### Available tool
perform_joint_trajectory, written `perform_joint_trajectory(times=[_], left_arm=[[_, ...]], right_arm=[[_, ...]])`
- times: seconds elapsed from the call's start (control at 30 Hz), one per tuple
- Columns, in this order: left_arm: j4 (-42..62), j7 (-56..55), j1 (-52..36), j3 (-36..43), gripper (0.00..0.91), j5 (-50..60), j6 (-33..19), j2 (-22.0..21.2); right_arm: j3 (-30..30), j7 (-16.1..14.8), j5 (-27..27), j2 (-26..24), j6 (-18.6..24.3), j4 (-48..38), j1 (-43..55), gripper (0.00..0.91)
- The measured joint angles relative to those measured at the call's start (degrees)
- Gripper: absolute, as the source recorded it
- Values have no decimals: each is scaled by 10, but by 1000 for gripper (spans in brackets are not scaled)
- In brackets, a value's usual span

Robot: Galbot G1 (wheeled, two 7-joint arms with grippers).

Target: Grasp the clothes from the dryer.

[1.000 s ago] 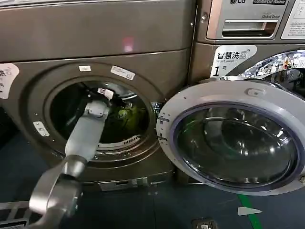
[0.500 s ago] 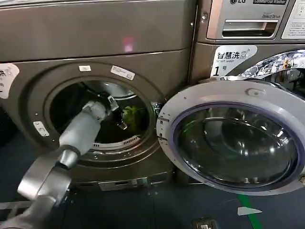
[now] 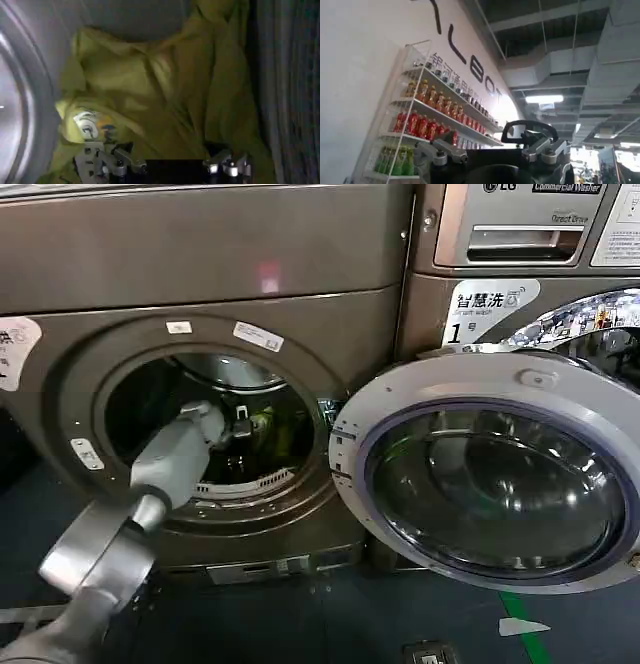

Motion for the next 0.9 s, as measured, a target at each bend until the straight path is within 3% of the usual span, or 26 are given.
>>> perform_joint_trajectory(times=[0.2,0.37,0.4,0.43,0.47,0.5,0.6,0.73,0.9], left_arm=[[11,0,3,10,899,19,-2,-7],[16,-1,4,17,808,28,-5,-8],[17,0,4,17,671,28,-5,-9],[19,0,5,18,603,29,-5,-10],[19,0,6,19,455,30,-5,-10],[20,0,6,20,410,30,-5,-11],[22,0,7,21,125,30,-5,-13],[28,-4,7,24,23,28,-4,-15],[28,-5,7,25,11,25,-5,-16]], right_arm=[[-4,-1,-2,1,1,0,3,907],[-8,-2,-3,3,2,0,5,907],[-8,-2,-3,4,2,1,6,907],[-9,-2,-3,4,2,1,6,907],[-9,-2,-3,4,3,1,6,907],[-9,-3,-4,4,3,1,6,907],[-9,-3,-4,4,4,-2,6,907],[-9,-3,-4,5,5,-3,5,907],[-10,-3,-4,7,7,-5,5,907]])
